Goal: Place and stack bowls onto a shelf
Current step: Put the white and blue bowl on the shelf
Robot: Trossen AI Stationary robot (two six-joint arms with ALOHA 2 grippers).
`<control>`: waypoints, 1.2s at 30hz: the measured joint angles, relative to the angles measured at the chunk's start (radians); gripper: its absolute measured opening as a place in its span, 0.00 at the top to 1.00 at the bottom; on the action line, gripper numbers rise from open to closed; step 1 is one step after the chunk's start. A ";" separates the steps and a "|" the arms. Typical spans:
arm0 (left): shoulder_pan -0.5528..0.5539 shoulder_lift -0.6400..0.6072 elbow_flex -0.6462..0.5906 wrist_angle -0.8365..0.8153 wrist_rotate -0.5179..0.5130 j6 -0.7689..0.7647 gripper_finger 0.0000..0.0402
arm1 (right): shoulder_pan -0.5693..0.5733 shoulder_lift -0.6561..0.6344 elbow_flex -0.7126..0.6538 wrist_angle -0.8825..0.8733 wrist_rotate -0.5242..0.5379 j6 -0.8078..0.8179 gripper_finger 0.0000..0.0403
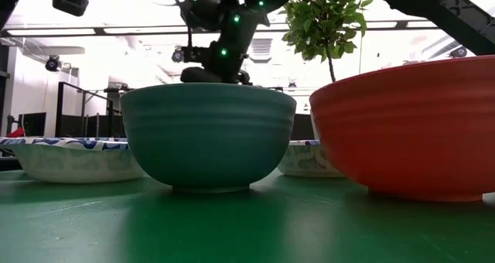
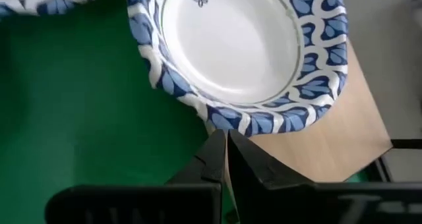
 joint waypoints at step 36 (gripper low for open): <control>0.000 0.000 0.000 -0.001 0.000 0.004 1.00 | -0.008 0.001 -0.044 0.125 -0.117 -0.005 0.98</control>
